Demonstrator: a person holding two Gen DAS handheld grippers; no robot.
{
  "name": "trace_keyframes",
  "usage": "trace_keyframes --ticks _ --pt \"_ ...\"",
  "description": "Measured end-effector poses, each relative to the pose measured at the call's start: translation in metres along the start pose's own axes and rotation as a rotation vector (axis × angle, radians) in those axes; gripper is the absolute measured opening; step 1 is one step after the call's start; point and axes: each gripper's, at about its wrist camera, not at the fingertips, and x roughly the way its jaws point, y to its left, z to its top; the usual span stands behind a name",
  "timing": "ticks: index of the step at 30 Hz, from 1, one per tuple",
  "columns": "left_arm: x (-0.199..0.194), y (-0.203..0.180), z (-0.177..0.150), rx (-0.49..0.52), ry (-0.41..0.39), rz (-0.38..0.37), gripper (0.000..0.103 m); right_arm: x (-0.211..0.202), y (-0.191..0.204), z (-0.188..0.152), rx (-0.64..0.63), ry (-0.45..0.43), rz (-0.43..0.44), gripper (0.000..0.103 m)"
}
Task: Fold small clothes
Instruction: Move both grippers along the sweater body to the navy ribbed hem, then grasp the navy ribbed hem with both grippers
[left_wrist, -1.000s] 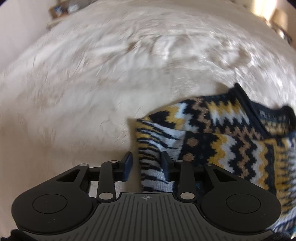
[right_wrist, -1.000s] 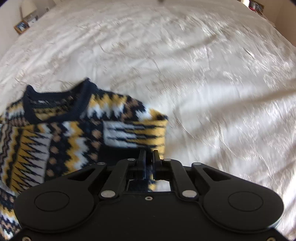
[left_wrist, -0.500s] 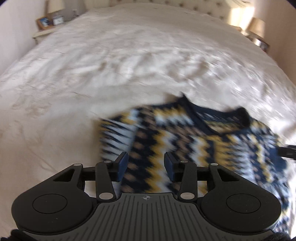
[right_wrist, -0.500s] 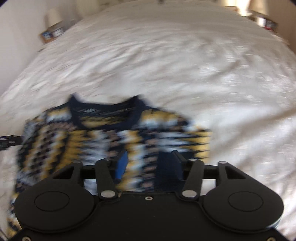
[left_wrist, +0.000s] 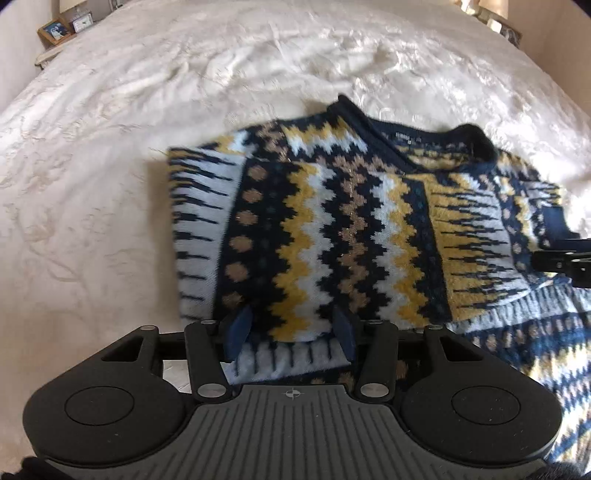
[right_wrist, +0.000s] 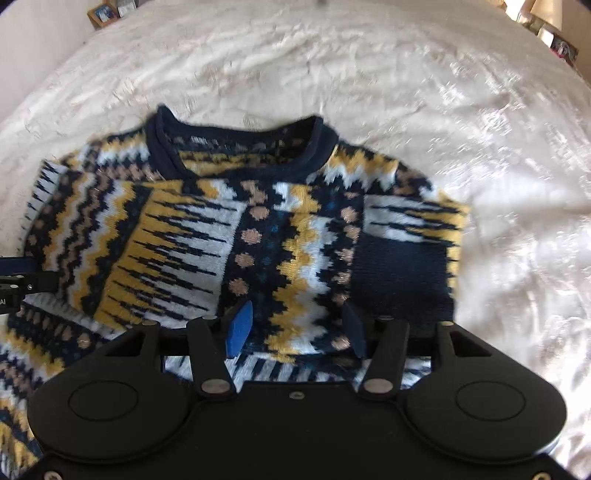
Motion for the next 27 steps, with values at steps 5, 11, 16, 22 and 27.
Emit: trace_keyframes --ticks 5,11,16,22,27 --pt "-0.030 -0.016 -0.028 0.011 0.002 -0.027 0.065 -0.034 0.004 -0.025 0.004 -0.014 0.043 0.070" --pt "-0.037 -0.034 -0.082 0.046 0.094 -0.019 0.078 -0.033 0.028 -0.078 -0.035 0.115 0.043 0.074" --pt "-0.038 -0.038 -0.125 0.077 0.147 0.002 0.087 -0.033 0.036 -0.121 -0.031 0.164 0.006 0.082" --pt "-0.053 -0.028 -0.157 0.067 0.135 -0.019 0.090 -0.051 0.033 -0.154 0.027 0.159 -0.004 0.084" --pt "-0.062 -0.023 -0.182 0.081 0.116 -0.059 0.091 -0.070 0.027 -0.188 0.124 0.143 0.012 0.084"
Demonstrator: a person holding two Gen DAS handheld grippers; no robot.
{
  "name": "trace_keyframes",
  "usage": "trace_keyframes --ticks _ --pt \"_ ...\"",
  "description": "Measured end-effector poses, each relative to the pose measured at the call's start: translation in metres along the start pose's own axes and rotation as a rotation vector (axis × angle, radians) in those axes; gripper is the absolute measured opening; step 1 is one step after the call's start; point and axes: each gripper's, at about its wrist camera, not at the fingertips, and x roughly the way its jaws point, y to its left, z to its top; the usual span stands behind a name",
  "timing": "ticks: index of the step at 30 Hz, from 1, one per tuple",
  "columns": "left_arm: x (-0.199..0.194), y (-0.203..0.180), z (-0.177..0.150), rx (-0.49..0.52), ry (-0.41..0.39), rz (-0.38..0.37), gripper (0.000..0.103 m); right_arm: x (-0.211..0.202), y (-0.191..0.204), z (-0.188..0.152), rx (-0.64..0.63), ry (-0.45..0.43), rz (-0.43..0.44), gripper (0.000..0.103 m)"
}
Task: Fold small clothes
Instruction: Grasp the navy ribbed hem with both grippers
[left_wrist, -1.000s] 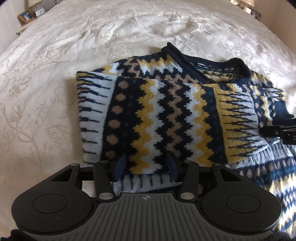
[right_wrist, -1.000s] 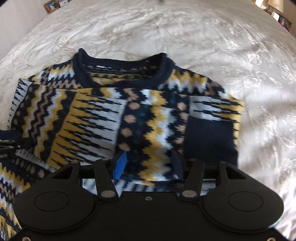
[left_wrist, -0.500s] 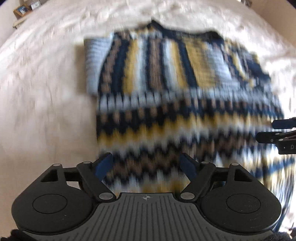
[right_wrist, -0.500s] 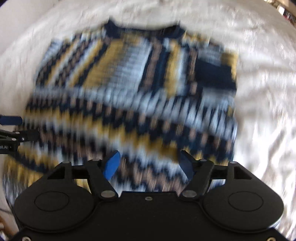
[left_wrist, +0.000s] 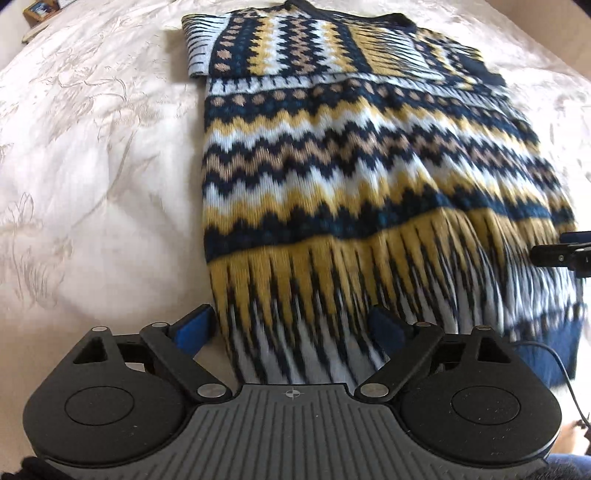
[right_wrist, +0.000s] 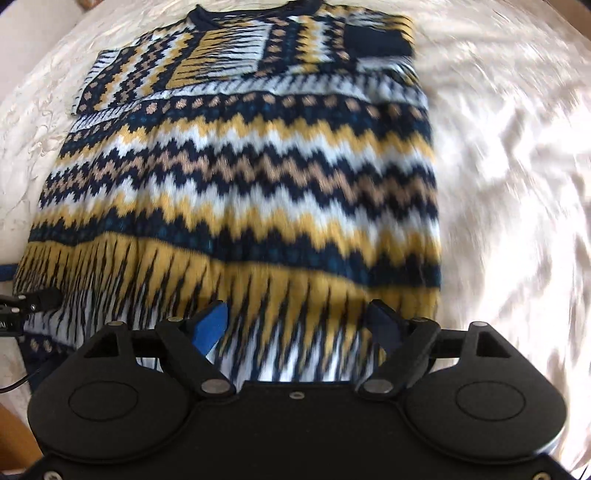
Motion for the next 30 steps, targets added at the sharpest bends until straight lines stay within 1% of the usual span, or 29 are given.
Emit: trace_keyframes --ticks 3,6,12,17,19,21,22,23,25,27,30 --pt "-0.006 0.000 -0.015 0.006 -0.024 -0.028 0.091 -0.008 -0.001 -0.020 0.041 -0.003 0.009 0.084" --pt "-0.013 0.001 -0.030 -0.005 -0.057 -0.044 0.091 -0.013 -0.003 -0.037 0.064 -0.005 0.036 0.084" --pt "-0.028 0.000 -0.061 -0.071 -0.107 -0.048 0.091 -0.019 -0.006 -0.064 0.055 0.003 0.093 0.084" --pt "-0.030 -0.009 -0.078 -0.091 -0.099 -0.050 0.090 -0.022 -0.012 -0.074 0.037 -0.019 0.132 0.084" --pt "-0.025 -0.013 -0.086 -0.063 -0.086 -0.055 0.090 -0.023 -0.014 -0.078 0.033 -0.031 0.148 0.084" --pt "-0.018 -0.018 -0.089 -0.035 -0.074 -0.038 0.091 -0.023 -0.014 -0.085 0.016 -0.040 0.154 0.085" --pt "-0.015 -0.019 -0.089 -0.039 -0.071 -0.034 0.091 -0.022 -0.014 -0.087 0.008 -0.042 0.161 0.087" --pt "-0.012 -0.018 -0.088 -0.060 -0.071 -0.035 0.091 -0.021 -0.015 -0.089 -0.001 -0.043 0.172 0.091" --pt "-0.007 -0.014 -0.086 -0.119 -0.062 -0.044 0.093 -0.018 -0.015 -0.093 -0.017 -0.043 0.197 0.097" --pt "-0.003 -0.012 -0.084 -0.157 -0.050 -0.052 0.095 -0.016 -0.014 -0.096 -0.041 -0.037 0.203 0.098" --pt "0.000 -0.016 -0.083 -0.142 -0.042 -0.037 0.098 -0.011 -0.015 -0.098 -0.060 -0.035 0.218 0.101"
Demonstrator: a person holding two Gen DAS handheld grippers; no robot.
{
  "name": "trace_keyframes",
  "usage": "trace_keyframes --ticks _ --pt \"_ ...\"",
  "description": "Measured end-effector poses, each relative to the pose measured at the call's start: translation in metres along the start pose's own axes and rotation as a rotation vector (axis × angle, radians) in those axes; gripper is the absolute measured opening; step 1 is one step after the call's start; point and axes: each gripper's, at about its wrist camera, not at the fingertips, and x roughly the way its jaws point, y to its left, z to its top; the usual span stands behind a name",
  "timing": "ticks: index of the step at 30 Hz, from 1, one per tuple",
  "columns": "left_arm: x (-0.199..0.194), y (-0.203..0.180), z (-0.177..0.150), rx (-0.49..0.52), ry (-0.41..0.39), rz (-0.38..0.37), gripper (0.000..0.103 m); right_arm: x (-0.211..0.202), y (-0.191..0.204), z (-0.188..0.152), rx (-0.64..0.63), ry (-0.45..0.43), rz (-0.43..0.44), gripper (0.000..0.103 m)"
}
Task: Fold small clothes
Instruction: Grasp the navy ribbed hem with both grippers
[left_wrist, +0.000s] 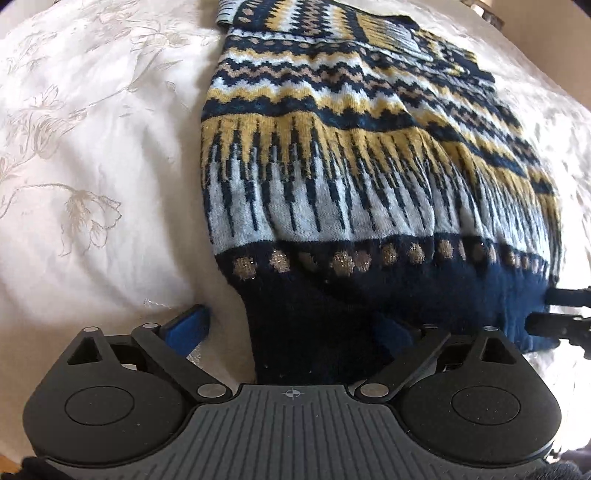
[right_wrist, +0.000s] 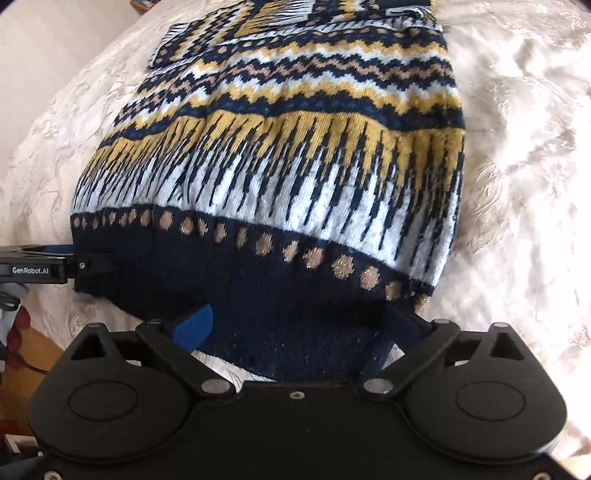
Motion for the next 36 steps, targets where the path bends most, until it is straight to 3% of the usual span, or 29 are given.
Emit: trace_keyframes --ticks 7,10,15,20,23,27,29,32,36 --pt "0.002 -0.005 -0.004 0.020 -0.011 0.024 0.101 -0.015 -0.013 -0.008 0.095 -0.055 0.044 0.102" --pt "0.003 -0.006 -0.006 0.016 -0.026 0.028 0.102 -0.026 -0.018 -0.016 0.121 -0.087 0.008 0.102" --pt "0.002 -0.007 -0.010 0.009 -0.033 0.038 0.102 -0.025 -0.034 -0.032 0.168 -0.053 0.001 0.101" --pt "0.001 -0.007 -0.011 0.030 -0.035 0.037 0.101 -0.019 -0.039 -0.030 0.181 -0.035 0.030 0.084" --pt "-0.003 -0.006 -0.014 0.031 -0.055 0.033 0.093 -0.016 -0.038 -0.023 0.187 -0.025 0.063 0.067" --pt "-0.010 -0.003 -0.019 0.023 -0.078 0.023 0.077 -0.012 -0.037 -0.020 0.189 -0.008 0.075 0.062" --pt "-0.013 -0.001 -0.021 0.006 -0.081 0.011 0.069 -0.011 -0.038 -0.020 0.202 -0.005 0.079 0.052" --pt "-0.016 0.001 -0.023 -0.010 -0.075 -0.011 0.055 -0.011 -0.042 -0.021 0.234 0.002 0.102 0.046" --pt "-0.015 0.000 -0.021 -0.016 -0.062 -0.039 0.044 -0.012 -0.044 -0.021 0.253 0.008 0.121 0.038"
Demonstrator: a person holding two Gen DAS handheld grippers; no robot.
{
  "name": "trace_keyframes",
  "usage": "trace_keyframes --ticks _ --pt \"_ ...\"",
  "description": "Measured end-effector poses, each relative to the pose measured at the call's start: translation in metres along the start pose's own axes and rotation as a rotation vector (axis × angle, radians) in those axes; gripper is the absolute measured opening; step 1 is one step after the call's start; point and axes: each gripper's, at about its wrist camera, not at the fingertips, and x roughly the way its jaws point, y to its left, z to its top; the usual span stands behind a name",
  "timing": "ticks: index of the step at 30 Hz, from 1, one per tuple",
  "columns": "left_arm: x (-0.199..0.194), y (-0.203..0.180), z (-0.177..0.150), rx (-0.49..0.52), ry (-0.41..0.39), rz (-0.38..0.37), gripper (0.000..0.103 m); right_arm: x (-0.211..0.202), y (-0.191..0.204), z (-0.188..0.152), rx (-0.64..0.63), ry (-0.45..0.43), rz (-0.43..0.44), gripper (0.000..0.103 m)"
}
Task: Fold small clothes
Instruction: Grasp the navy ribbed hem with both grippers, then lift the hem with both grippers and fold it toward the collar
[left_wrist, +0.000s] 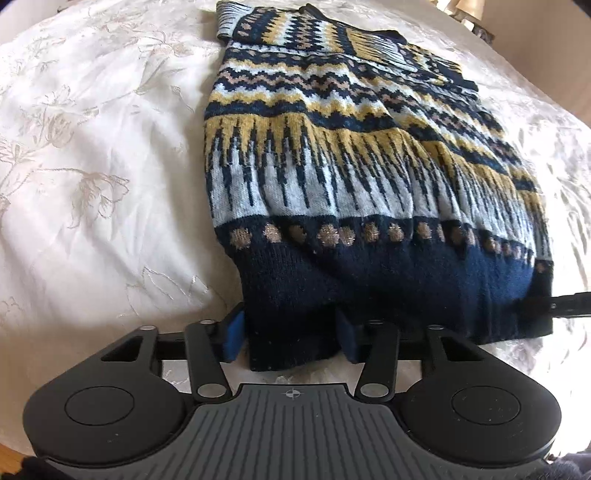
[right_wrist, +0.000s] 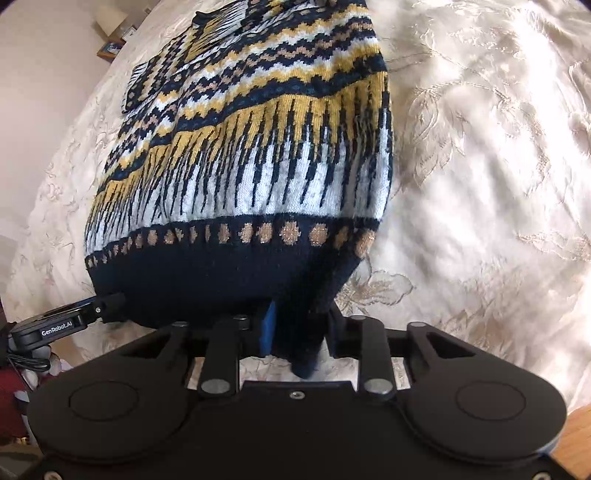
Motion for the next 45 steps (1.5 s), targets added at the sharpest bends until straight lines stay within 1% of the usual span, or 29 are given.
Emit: trace_keyframes --ticks 1,2,3,4,5,6,7,12,16,20,24,29,33,36,39,45 --pt "0.000 0.001 0.001 -0.007 0.001 -0.008 0.042 0.000 0.001 0.000 0.002 0.000 0.001 0.038" --pt "-0.001 0.001 0.002 -0.012 0.001 -0.015 0.036 0.001 0.001 0.000 0.002 0.002 0.004 0.035" --pt "-0.001 0.001 0.001 -0.013 0.000 -0.017 0.026 0.001 0.002 0.001 0.002 0.005 0.006 0.031" --pt "-0.001 0.001 0.002 -0.010 0.001 -0.019 0.021 0.002 0.003 0.001 0.000 0.009 0.007 0.021" --pt "-0.002 0.001 0.002 -0.003 0.001 -0.028 0.014 0.003 0.005 0.002 -0.001 0.011 0.007 0.019" --pt "-0.003 0.000 0.002 0.000 -0.002 -0.035 0.012 0.003 0.007 0.002 -0.003 0.010 0.008 0.018" --pt "-0.005 -0.002 0.003 0.001 -0.006 -0.032 0.012 0.001 0.009 0.001 -0.010 0.004 0.008 0.015" --pt "-0.016 -0.005 0.003 -0.009 -0.037 -0.032 0.010 -0.011 0.016 0.000 -0.016 -0.029 0.006 0.014" --pt "-0.031 -0.006 0.010 -0.018 -0.065 -0.044 0.010 -0.029 0.022 0.003 -0.002 -0.084 0.034 0.013" --pt "-0.050 -0.005 0.027 -0.050 -0.109 -0.074 0.010 -0.051 0.032 0.011 -0.003 -0.151 0.060 0.013" --pt "-0.066 -0.008 0.052 -0.047 -0.160 -0.092 0.010 -0.072 0.039 0.028 -0.002 -0.225 0.084 0.013" --pt "-0.077 -0.011 0.089 -0.047 -0.220 -0.115 0.010 -0.086 0.048 0.061 -0.005 -0.298 0.094 0.013" --pt "-0.075 -0.006 0.122 -0.061 -0.247 -0.125 0.010 -0.089 0.052 0.094 0.004 -0.336 0.089 0.013" --pt "-0.069 0.000 0.148 -0.077 -0.257 -0.139 0.010 -0.088 0.053 0.121 0.011 -0.361 0.091 0.013" --pt "-0.059 0.003 0.175 -0.061 -0.267 -0.141 0.010 -0.082 0.058 0.154 -0.005 -0.379 0.079 0.013" --pt "-0.032 0.012 0.223 -0.061 -0.259 -0.160 0.010 -0.060 0.065 0.211 -0.007 -0.384 0.045 0.013"
